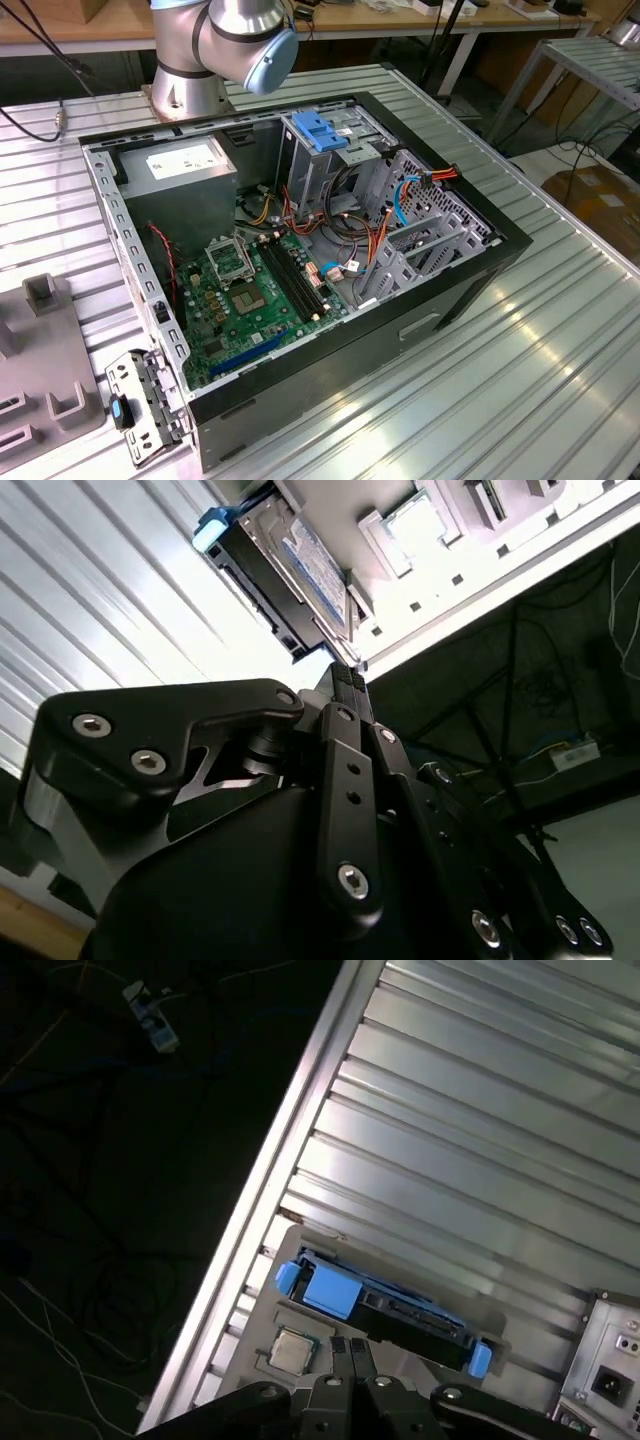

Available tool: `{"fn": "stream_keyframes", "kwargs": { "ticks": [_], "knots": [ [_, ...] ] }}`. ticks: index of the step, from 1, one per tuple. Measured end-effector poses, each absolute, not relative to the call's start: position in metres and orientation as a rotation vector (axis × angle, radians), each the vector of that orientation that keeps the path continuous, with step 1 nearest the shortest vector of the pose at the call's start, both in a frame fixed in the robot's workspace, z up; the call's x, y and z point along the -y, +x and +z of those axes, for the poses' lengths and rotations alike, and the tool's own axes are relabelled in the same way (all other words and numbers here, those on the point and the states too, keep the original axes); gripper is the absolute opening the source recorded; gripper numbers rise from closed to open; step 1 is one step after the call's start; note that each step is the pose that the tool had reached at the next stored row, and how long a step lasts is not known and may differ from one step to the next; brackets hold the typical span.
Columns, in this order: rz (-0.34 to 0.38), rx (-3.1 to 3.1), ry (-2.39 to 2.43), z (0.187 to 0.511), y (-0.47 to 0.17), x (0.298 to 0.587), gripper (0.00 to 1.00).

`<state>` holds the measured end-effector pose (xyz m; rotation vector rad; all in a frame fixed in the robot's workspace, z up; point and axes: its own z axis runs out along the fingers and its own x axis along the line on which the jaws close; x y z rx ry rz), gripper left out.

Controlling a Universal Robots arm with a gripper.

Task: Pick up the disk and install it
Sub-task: 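Pick up the disk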

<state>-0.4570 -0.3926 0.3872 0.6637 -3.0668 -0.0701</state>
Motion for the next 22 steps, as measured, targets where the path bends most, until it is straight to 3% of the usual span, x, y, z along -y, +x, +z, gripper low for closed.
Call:
{"fn": "stream_keyframes", "kwargs": {
  "ticks": [22],
  "knots": [
    [-0.067,2.812,1.369,0.3869,-0.4570,0.3926,0.11]
  ]
}}
